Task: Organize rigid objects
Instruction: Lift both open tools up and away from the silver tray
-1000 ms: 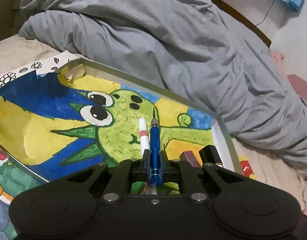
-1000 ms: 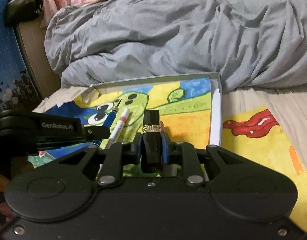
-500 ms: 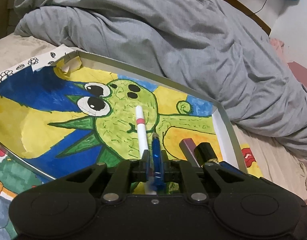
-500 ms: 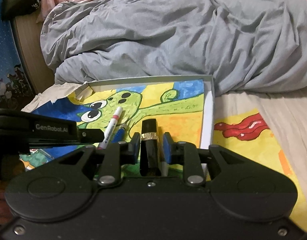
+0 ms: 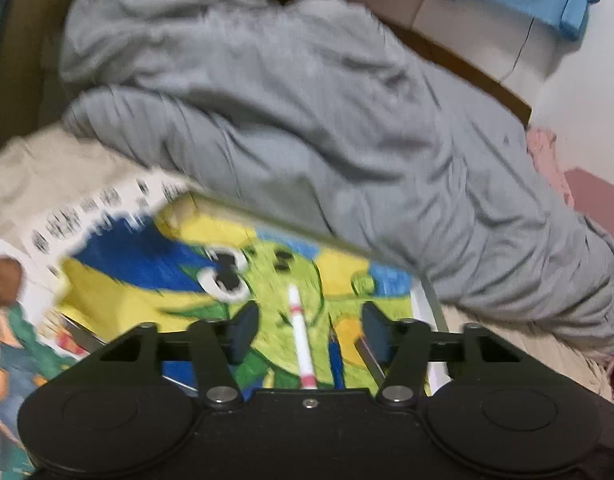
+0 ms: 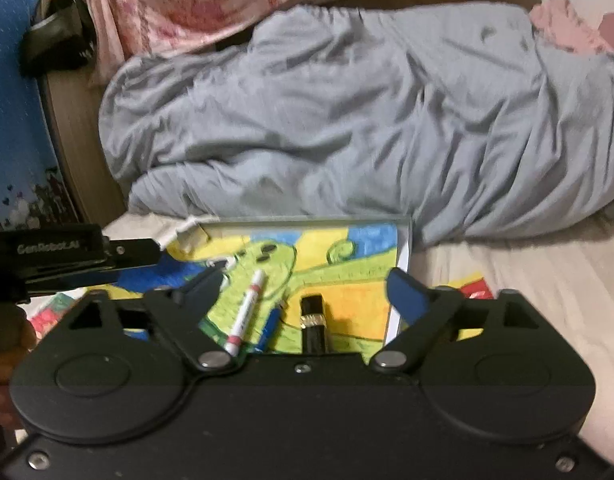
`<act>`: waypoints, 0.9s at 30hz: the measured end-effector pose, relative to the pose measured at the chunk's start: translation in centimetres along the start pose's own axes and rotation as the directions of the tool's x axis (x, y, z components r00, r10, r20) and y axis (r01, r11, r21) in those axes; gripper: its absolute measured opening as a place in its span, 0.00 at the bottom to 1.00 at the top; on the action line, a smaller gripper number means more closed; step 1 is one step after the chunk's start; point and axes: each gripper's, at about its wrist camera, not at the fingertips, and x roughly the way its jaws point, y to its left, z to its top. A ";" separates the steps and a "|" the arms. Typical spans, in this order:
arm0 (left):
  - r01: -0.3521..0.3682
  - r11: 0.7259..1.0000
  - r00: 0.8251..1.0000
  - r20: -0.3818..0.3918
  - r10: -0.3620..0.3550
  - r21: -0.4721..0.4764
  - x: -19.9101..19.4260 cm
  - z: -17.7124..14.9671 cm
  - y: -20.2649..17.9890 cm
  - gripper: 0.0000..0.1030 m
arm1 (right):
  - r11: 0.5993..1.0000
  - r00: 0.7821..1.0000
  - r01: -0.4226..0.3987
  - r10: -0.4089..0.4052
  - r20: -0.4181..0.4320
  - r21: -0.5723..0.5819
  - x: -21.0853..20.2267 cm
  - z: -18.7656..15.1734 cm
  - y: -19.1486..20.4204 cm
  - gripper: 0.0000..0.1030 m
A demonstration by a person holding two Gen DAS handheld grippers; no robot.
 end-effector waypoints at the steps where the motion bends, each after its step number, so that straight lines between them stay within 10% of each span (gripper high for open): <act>1: -0.009 1.000 1.000 0.019 0.009 0.009 -0.8 0.2 0.0 0.68 | 1.000 1.000 -0.001 0.001 0.012 -0.003 -0.7 0.3 0.2 0.94; 11: -0.038 0.999 0.992 0.123 0.040 -0.022 -8.8 -0.2 1.0 0.98 | 1.000 0.993 -0.020 0.021 0.114 -0.009 -7.5 -0.6 2.0 1.00; 27: -0.149 0.984 0.967 0.222 0.124 0.100 -18.8 -6.3 2.4 0.99 | 0.998 0.990 0.057 -0.055 0.132 -0.010 -17.7 -6.8 5.1 1.00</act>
